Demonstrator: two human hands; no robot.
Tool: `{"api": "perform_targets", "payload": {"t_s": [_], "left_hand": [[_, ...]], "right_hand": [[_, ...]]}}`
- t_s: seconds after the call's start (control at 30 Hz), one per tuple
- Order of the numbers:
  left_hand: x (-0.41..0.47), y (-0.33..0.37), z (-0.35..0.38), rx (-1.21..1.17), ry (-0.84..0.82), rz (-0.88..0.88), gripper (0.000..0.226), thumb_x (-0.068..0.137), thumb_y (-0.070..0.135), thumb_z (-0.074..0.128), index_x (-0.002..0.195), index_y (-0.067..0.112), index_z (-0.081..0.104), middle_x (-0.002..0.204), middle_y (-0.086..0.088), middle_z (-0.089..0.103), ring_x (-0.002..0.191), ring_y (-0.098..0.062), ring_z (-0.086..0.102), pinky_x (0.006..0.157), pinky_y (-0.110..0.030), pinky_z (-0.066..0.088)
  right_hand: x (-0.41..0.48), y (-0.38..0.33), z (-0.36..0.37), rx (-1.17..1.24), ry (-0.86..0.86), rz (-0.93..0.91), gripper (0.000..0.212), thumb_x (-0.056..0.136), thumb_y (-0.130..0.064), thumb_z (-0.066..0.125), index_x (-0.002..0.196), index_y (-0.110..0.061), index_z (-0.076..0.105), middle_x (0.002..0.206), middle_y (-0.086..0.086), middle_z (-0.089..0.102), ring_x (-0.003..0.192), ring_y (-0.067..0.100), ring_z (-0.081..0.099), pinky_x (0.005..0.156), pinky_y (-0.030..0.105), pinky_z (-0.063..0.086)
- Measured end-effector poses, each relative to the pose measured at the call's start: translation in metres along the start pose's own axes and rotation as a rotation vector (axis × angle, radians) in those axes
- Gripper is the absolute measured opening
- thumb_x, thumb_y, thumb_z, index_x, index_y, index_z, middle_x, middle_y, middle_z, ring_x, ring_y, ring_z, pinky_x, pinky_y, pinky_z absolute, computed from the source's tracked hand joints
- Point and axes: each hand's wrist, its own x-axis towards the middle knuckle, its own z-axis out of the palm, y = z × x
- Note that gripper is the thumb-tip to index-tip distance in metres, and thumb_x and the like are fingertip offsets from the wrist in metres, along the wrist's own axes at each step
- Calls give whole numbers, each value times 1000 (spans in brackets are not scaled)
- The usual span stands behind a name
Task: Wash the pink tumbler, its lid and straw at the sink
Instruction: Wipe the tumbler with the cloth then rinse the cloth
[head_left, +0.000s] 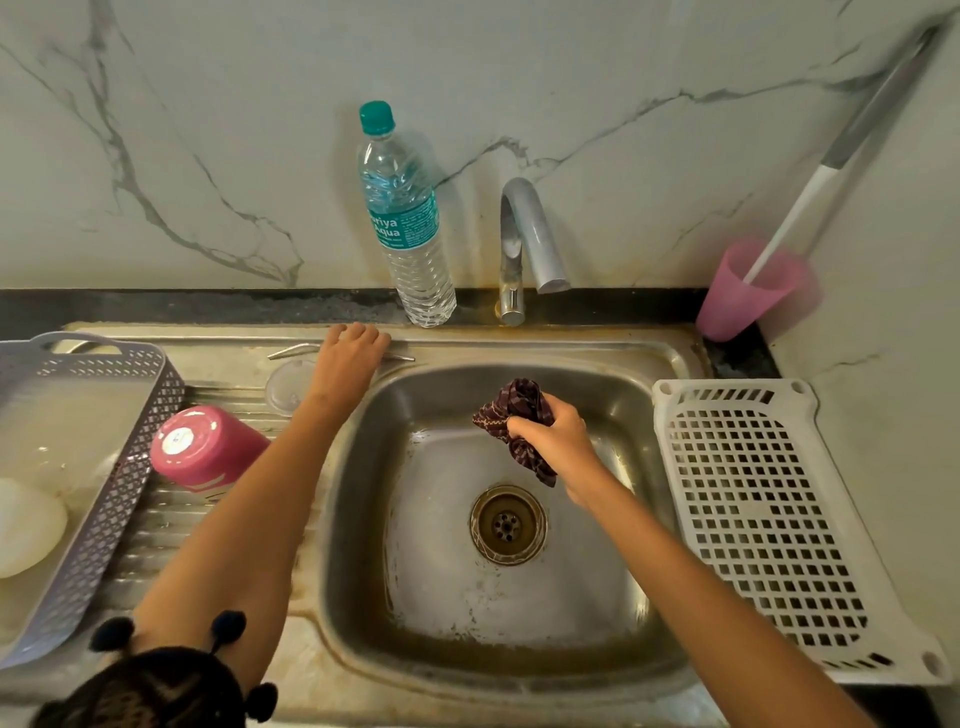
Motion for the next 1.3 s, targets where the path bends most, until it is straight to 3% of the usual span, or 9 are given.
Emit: {"api": "perform_targets", "payload": {"t_s": [0.17,0.37,0.5,0.63,0.77,0.83,0.97,1.13,1.3], "left_hand": [[7,-10,-9,57,74,97,47,49,-18,75,90,1,63,72,-16,64,68,-34,63,74,-42,54],[8,11,-73,-97,285,-113,34,74,-13,46,103,1,57,89,-19,62,84,-37,54,77,-48,45],[-17,53,-104,-494,435,-197,20,91,-7,51,104,2,62,97,-12,66,91,-31,53,77,-31,39],[-49,99,-109,-1001,279,-427,23,96,7,55,117,9,66,103,5,63,86,-14,60,80,-15,46],[-65,134,-103,-1285,181,-545,19,93,7,62,110,11,69,91,-2,69,75,-5,62,72,-11,50],[-69,147,-105,-1323,170,-541,18,92,5,62,106,11,71,96,-1,71,86,-9,66,77,-12,51],[-75,166,-114,-1333,203,-523,17,92,-2,59,94,11,70,89,2,70,84,-15,66,72,-12,51],[-82,173,-116,-1239,187,-498,17,90,-5,58,90,8,70,86,-4,72,82,-21,68,78,-40,55],[-91,177,-117,-1331,102,-510,20,92,-5,56,98,9,70,88,1,69,84,-21,67,73,-38,60]], "right_hand": [[-2,0,-3,51,-2,11,23,82,-17,68,96,-34,64,97,-6,69,96,11,63,74,23,50],[-10,-1,-5,299,-5,99,39,75,-30,82,111,-23,69,103,-2,74,99,16,69,86,31,55],[-20,-10,-7,460,14,79,34,78,-25,80,109,-15,70,103,7,74,100,28,69,91,42,55],[-33,-24,-11,536,31,3,42,76,-27,80,114,-13,67,107,7,73,104,30,67,97,46,52],[-50,-40,-16,644,-73,-23,51,81,-44,69,123,-15,63,116,3,70,111,20,65,101,39,48],[-57,-46,-18,631,-108,-27,50,87,-52,57,124,-18,62,117,2,70,111,18,64,98,37,50],[-63,-47,-14,513,-28,-65,26,88,-30,68,110,-15,67,112,10,69,111,26,64,95,39,53],[-59,-46,-6,155,104,-215,35,74,-24,82,101,-32,62,98,-11,70,95,4,64,84,26,54],[-52,-48,1,280,245,-171,31,76,-21,79,96,-33,59,100,-2,66,95,14,65,79,31,57]]}}
